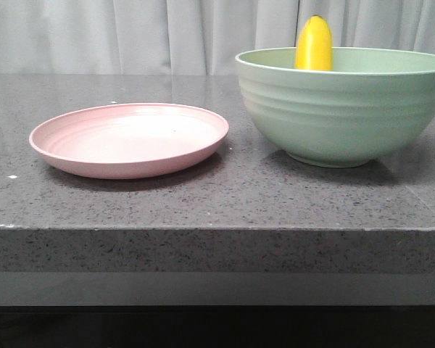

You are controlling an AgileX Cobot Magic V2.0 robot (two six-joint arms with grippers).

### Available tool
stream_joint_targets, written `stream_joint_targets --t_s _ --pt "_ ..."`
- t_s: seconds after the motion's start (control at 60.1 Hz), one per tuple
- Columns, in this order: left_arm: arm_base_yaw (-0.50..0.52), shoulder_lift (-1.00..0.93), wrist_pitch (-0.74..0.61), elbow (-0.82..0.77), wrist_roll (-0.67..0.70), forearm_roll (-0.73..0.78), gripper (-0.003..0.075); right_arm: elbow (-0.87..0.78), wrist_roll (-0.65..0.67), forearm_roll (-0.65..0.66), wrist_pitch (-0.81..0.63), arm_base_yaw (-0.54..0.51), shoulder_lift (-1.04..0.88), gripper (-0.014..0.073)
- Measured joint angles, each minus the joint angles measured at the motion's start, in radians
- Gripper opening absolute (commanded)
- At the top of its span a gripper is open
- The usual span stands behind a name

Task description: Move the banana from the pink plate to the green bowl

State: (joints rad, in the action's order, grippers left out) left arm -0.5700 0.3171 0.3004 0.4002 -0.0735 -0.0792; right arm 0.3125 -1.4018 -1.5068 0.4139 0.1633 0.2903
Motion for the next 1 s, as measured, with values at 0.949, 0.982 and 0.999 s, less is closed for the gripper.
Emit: stream_joint_targets --t_s 0.949,0.982,0.999 --pt "0.269 -0.276 -0.067 -0.265 0.008 0.039 -0.002 0.0 -0.002 -0.002 -0.002 0.0 0.0 -0.007" --pt "0.302 -0.3 -0.069 -0.286 0.008 0.039 -0.002 0.0 -0.002 -0.002 -0.002 0.0 0.0 -0.007" --pt "0.314 -0.31 -0.069 -0.298 0.008 0.039 -0.002 0.0 -0.002 -0.002 -0.002 0.0 0.0 -0.007"
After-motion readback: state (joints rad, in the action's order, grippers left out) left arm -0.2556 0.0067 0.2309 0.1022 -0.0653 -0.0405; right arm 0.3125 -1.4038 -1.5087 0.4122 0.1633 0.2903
